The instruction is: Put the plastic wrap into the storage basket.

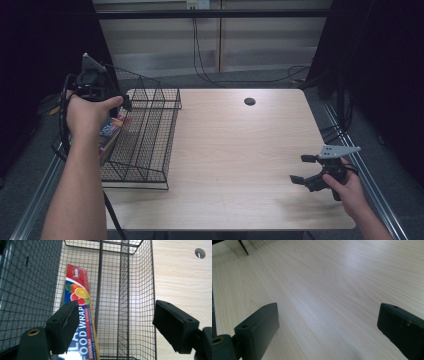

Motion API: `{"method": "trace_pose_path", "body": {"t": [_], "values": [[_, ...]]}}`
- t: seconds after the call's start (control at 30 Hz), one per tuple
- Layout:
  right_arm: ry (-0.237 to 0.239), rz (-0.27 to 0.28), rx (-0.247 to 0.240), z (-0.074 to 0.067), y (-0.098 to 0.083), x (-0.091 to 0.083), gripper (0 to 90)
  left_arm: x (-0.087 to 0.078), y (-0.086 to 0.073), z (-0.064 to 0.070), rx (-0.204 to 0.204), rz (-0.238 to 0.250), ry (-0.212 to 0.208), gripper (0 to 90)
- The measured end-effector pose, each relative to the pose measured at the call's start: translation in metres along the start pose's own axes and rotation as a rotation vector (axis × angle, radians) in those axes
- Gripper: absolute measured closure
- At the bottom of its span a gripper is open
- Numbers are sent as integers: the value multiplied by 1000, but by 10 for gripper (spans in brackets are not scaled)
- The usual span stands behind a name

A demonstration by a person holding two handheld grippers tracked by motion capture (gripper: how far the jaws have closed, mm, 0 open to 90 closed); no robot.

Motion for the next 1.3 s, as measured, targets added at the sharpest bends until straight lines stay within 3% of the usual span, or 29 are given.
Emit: {"method": "trace_pose_path", "body": {"t": [0.7,1.3], "values": [[-2,6,2,0,0,-3,34,12,5,30,48,-5,-46,192],[-5,9,7,0,-1,-4,34,28,6,65,136,-25,-96,154]]}}
Point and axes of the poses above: each handheld gripper's, and its own axes: x roughly forward along the jaws, y roughly out of its top, z roughly to its right, the point moved 7 cm from there along x, roughly forward along the jaws, and after that the axes turned 5 degrees about -z, right-handed, at the moved point
